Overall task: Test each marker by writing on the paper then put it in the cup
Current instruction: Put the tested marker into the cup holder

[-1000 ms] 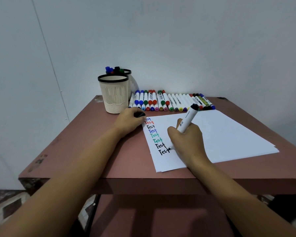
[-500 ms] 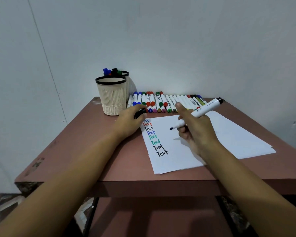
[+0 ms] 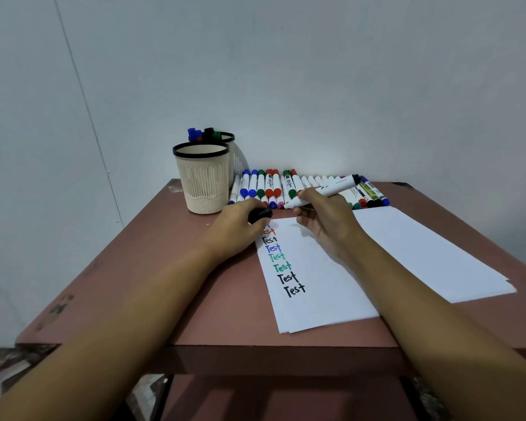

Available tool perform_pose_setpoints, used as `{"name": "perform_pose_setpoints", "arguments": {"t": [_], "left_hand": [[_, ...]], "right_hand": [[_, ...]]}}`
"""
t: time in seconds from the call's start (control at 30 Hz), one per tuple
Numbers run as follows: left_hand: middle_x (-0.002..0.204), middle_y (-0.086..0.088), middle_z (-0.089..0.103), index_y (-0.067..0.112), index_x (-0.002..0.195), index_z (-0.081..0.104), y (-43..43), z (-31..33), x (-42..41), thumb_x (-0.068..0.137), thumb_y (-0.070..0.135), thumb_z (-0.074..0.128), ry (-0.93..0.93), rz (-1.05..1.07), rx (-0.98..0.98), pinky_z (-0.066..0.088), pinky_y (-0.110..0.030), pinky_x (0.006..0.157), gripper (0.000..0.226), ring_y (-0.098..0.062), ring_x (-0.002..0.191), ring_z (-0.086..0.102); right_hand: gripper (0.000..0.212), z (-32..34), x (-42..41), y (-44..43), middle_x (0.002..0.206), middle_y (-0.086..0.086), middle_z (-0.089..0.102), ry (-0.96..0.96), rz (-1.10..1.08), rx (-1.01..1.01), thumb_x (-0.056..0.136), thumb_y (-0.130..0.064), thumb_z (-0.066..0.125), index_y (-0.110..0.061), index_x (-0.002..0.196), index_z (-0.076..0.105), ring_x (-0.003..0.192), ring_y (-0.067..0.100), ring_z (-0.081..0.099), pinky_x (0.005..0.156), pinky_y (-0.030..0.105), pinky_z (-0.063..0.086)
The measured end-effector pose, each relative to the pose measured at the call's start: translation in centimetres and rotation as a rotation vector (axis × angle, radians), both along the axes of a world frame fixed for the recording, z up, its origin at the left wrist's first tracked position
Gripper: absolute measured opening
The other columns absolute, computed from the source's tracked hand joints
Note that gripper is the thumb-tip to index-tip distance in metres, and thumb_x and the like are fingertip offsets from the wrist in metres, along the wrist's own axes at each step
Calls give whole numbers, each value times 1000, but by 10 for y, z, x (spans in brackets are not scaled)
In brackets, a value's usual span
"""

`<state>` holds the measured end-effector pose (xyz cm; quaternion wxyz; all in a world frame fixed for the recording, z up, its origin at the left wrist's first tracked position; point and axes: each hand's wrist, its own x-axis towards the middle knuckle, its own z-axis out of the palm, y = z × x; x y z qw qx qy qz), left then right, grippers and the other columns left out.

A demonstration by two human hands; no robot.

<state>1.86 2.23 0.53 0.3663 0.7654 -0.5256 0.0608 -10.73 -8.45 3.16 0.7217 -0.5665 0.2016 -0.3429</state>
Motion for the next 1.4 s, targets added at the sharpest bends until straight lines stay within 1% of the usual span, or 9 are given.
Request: {"name": "perform_pose_setpoints", "arguments": {"t": [0.33,0.47,0.57,0.77,0.9,1.03,1.17,1.27,1.4], "left_hand": [[103,-2,66,10,113,61,-1,2,-8,90,19,59,-57,-90,-46,44,-20,79,26,-12,90,58],[91,2,63,8,109,63,1,5,-12,91,20,58,-93,-105,-94,40,-17,68,23,-11,80,55],[79,-4,64,4,100,66,2,6,-16,91,19,58,-86,-141,-138,39,-26,61,19,-17,68,54],[71,-14,61,5,87,65,2,8,-20,90,26,55,132,-176,-159,43,-37,65,24,-28,69,54],[57,6,50,3,84,65,2,16,-23,94,11,52,328,-241,-151,35,-13,56,18,0,52,44],[50,13,51,6,88,68,2,18,-23,94,11,52,424,-264,-157,33,-11,52,17,1,47,44],[59,5,55,8,92,67,-2,18,-26,90,10,58,558,-206,-233,34,-11,48,9,1,45,42],[64,-1,54,6,94,62,-2,22,-25,87,7,62,696,-178,-335,37,-14,49,7,-3,48,44],[68,1,57,8,95,63,6,30,-16,86,8,64,673,-122,-421,40,-15,52,9,0,51,50]], "right_hand": [[14,-5,3,-1,69,8,61,51,105,-60,92,-7,56,-4,80,62,61,11,56,55,18,49],[20,-8,3,-1,57,-1,56,83,102,-96,90,-21,64,-9,74,65,52,8,45,48,18,38],[22,-9,2,-2,50,-5,53,79,132,-53,90,-24,63,-10,72,62,49,7,37,44,16,32],[20,-6,1,0,49,-3,51,-8,220,47,93,-16,58,-8,74,58,45,5,39,42,14,33],[19,-6,4,0,53,-1,46,-29,245,40,94,-15,57,-9,76,55,44,5,39,42,15,33],[18,-5,5,-4,56,-1,44,-29,254,20,94,-16,56,-9,77,54,45,5,39,42,15,33],[17,-4,5,-6,55,-1,46,-17,221,39,92,-18,58,-9,78,57,44,5,41,41,15,34],[20,-1,4,-4,57,1,48,-35,189,107,91,-28,60,-11,80,58,46,7,42,44,17,35],[38,-2,2,-11,67,4,55,-46,72,198,93,-49,50,-12,98,59,59,13,51,54,23,43]]}}
